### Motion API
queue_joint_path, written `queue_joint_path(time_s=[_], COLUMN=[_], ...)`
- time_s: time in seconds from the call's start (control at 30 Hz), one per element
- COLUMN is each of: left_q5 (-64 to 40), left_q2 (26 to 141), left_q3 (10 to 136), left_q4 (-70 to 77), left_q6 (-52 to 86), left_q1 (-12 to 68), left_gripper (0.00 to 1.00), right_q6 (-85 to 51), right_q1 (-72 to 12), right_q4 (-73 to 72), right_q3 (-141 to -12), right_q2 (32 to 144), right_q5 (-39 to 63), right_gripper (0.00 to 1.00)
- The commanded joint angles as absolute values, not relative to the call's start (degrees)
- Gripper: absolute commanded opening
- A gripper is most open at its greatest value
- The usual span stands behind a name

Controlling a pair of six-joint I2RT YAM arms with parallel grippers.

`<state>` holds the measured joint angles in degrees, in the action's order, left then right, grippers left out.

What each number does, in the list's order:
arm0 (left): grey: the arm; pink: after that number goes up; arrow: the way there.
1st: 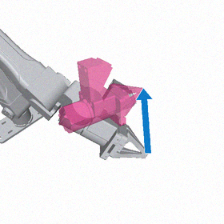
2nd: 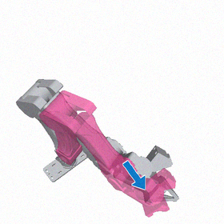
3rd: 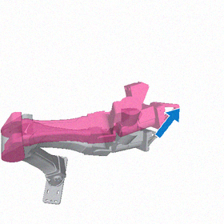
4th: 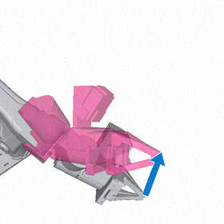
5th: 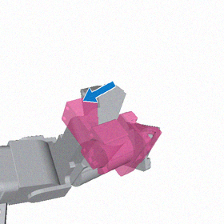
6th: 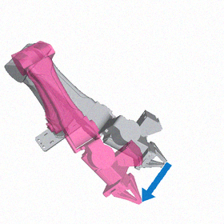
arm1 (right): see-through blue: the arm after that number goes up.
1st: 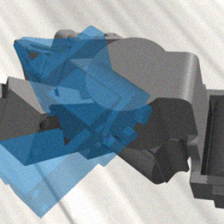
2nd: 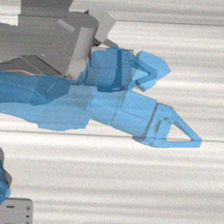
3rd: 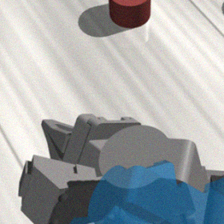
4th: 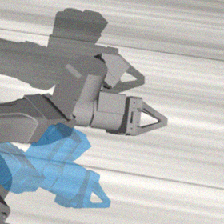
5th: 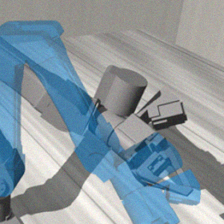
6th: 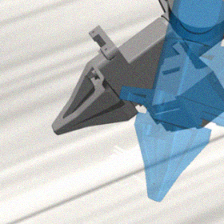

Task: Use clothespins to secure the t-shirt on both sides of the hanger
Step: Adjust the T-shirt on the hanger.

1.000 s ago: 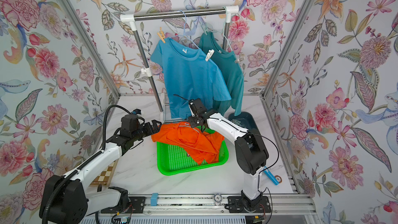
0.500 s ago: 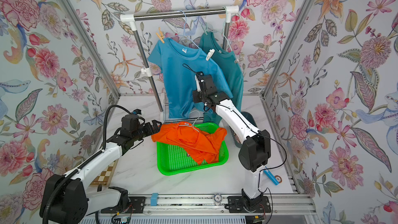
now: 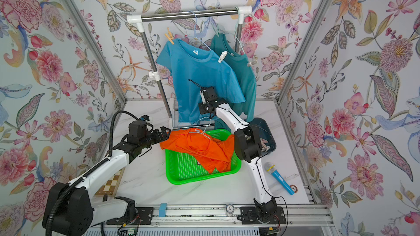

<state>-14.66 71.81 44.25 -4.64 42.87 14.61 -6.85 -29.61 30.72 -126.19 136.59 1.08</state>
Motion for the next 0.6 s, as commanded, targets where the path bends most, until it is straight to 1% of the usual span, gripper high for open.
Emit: queue_joint_path(time_s=[0.0,0.07,0.17,0.23,0.3,0.33,0.37,0.43,0.57], left_q5=[-15.1,-14.9,-14.8,-15.1,-15.5,-15.5,-15.7,-15.9,-16.6], left_q2=[71.8,71.6,71.6,71.7,71.7,71.6,71.6,71.8,71.5], left_q3=[45.2,45.3,45.4,45.4,45.0,44.8,44.6,44.6,44.7], left_q4=[-4.7,-5.1,-5.1,-4.9,-4.3,-4.0,-3.7,-3.5,-3.4], left_q6=[43.2,43.0,42.9,43.0,43.5,43.7,43.7,43.8,43.8], left_q1=[14.2,14.2,14.2,14.2,14.2,14.2,14.1,14.2,14.2], left_gripper=[1.0,1.0,1.0,1.0,1.0,1.0,1.0,1.0,1.0], right_q6=[-6.8,-7.7,-8.3,-7.5,-6.8,-6.1,-5.5,-4.6,-5.5], right_q1=[-30.8,-29.8,-27.5,-26.8,-27.3,-27.9,-28.4,-30.1,-32.7], right_q4=[33.7,33.9,36.1,38.0,38.7,38.5,38.6,38.9,42.8], right_q3=[-129.0,-128.4,-130.0,-131.6,-130.9,-129.8,-129.6,-131.3,-142.7], right_q2=[136.7,135.9,135.8,136.1,135.0,134.1,133.6,133.9,138.5], right_q5=[2.6,0.6,0.1,1.8,3.3,3.6,4.5,6.2,8.3], right_gripper=[0.34,0.37,0.37,0.26,0.09,0.02,0.0,0.0,0.0])
